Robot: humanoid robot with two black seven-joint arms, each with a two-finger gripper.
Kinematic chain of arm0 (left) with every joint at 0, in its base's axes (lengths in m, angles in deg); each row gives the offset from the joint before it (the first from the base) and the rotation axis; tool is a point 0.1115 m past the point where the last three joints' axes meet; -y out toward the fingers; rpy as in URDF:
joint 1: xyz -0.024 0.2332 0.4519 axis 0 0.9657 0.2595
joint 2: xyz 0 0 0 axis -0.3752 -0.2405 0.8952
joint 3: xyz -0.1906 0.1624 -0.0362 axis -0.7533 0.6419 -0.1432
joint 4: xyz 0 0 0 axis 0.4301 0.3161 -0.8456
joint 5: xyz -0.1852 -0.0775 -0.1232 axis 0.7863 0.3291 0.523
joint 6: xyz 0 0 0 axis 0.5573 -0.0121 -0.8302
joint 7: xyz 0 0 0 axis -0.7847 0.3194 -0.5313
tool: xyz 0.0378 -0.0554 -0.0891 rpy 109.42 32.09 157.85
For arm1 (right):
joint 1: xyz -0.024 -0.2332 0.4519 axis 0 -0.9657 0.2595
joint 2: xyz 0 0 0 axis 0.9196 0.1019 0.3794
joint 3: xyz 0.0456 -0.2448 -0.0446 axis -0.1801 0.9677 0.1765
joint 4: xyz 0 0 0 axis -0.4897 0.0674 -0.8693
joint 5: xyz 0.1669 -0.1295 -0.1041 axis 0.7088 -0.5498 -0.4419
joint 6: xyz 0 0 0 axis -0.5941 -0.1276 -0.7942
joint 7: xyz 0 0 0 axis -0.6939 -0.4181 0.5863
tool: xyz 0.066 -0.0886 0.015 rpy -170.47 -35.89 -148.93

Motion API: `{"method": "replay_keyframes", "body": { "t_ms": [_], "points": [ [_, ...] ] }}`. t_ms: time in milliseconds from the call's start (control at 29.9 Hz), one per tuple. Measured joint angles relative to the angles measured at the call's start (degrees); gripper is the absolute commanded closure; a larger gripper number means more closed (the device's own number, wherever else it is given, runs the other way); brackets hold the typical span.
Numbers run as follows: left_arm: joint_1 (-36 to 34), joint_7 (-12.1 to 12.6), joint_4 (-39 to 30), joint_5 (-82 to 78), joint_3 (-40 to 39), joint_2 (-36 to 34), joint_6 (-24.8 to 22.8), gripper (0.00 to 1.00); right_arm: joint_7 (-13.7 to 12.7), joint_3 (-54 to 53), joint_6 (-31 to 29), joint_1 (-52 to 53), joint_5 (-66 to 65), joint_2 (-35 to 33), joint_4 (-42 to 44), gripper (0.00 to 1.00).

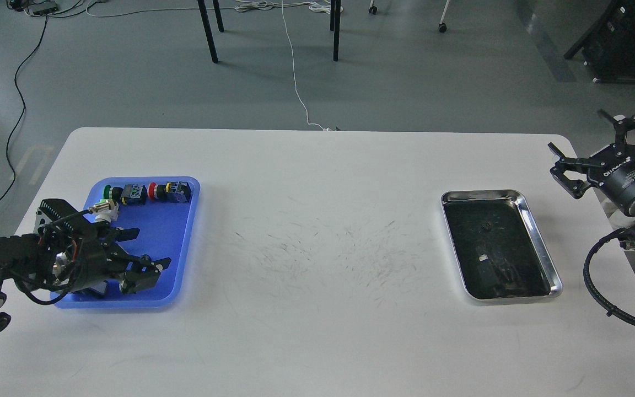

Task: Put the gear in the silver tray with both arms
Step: 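Reach the left gripper into the blue tray and grasp another black gear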

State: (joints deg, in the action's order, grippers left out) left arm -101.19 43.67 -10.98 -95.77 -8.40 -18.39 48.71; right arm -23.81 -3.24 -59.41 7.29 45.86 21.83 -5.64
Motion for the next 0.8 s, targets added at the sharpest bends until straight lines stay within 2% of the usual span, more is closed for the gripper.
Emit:
{"method": "replay_keyframes", "body": {
  "t_ms": [200,802],
  "points": [
    [0.01,-0.63,3.6,-0.14,1.04,1.41,1.39,0.14,0.0,0.0,0.0,-0.01,-0.04,-0.04,0.07,0.08],
    [0.35,-1.98,7.7,-0.14,1.55,2.69,1.87,0.25,0.0,0.06,0.0,-0.35,-0.1,-0.35,-0.06,0.08]
  ]
}}
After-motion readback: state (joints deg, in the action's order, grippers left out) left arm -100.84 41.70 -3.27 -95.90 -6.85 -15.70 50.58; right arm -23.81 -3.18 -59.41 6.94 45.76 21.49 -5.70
